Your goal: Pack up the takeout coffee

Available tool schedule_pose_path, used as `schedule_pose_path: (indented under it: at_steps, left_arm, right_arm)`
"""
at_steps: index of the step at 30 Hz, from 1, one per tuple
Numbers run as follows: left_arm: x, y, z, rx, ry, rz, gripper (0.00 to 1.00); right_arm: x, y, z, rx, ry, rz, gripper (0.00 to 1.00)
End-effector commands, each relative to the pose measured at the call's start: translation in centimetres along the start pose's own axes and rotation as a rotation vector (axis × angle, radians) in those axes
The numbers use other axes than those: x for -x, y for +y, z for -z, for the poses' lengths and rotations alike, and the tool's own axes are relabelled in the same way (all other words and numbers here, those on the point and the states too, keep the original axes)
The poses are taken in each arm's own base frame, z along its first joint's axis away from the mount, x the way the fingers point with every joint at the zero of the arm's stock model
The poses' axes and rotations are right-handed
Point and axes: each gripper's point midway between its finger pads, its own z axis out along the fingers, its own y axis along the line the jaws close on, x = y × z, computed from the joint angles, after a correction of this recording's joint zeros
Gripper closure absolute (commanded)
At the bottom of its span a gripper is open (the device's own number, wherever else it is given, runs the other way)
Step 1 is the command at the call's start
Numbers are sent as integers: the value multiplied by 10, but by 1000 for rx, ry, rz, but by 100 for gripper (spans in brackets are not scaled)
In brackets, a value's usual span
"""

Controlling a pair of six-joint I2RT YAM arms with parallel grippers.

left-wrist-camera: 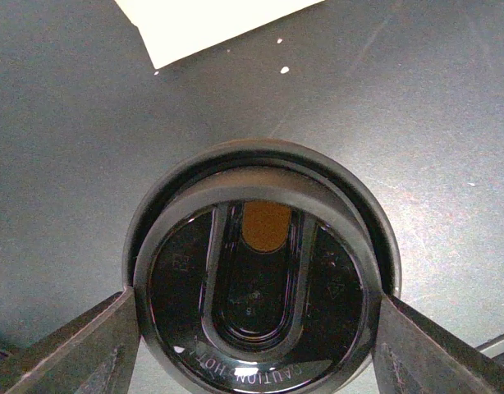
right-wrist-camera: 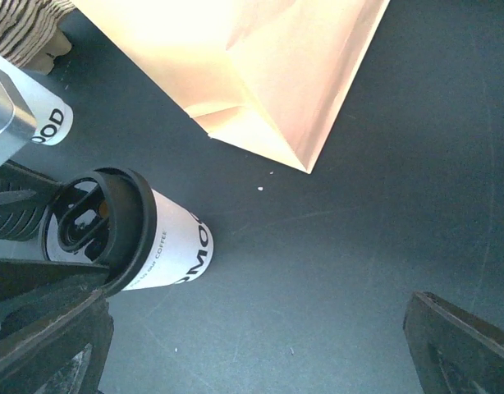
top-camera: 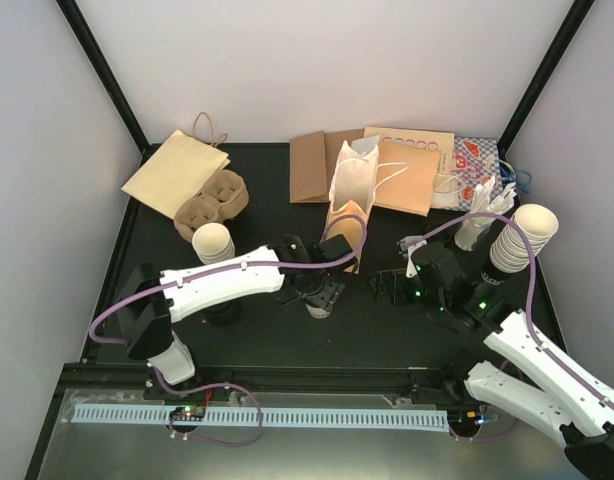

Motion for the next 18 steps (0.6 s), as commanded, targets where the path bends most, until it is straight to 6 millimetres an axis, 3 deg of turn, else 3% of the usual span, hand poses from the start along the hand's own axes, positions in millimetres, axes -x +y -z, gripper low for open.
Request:
schedule_pose_path:
  at_steps: [1, 9, 18]
  left_arm:
    - [-4, 21, 11, 36, 4, 34, 26]
    - [-12, 73, 16, 106, -7, 114, 28]
    - [-38, 141, 18, 182, -16, 273, 28]
  right_arm:
    - [2, 4, 2, 21, -7, -11, 1]
    - [1, 4, 0, 20, 1, -3, 1]
    - [2, 6, -2, 26, 3, -6, 1]
